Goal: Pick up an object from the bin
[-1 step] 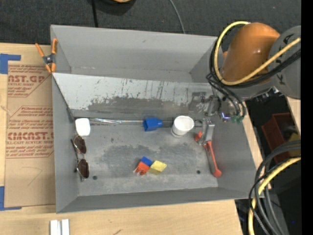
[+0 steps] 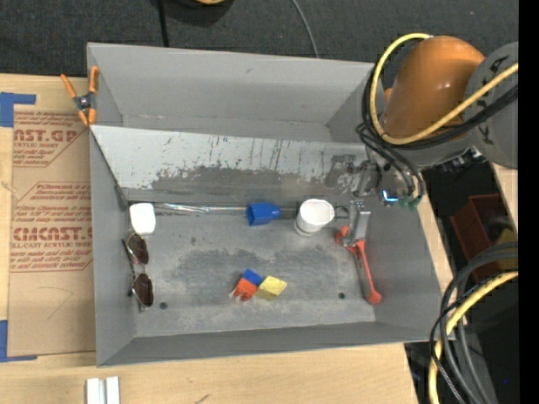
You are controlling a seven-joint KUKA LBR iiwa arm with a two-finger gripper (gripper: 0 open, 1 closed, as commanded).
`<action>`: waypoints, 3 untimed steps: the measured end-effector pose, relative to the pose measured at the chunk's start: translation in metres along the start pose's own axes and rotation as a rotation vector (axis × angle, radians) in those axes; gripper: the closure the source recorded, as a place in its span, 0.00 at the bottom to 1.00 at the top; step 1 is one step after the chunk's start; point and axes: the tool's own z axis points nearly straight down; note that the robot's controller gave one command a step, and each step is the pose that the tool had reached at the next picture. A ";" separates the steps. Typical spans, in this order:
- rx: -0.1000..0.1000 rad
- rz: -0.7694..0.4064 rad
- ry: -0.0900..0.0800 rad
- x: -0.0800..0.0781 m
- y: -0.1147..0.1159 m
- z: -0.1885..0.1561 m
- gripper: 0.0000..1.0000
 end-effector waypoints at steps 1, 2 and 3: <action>0.000 -0.016 -0.002 0.011 -0.008 0.045 0.00; -0.003 0.078 0.014 0.019 -0.006 0.061 0.00; -0.001 0.150 -0.006 0.009 -0.004 0.038 0.00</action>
Offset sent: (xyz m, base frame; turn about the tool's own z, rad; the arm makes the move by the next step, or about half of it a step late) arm -0.0213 -0.0020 0.0044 0.2919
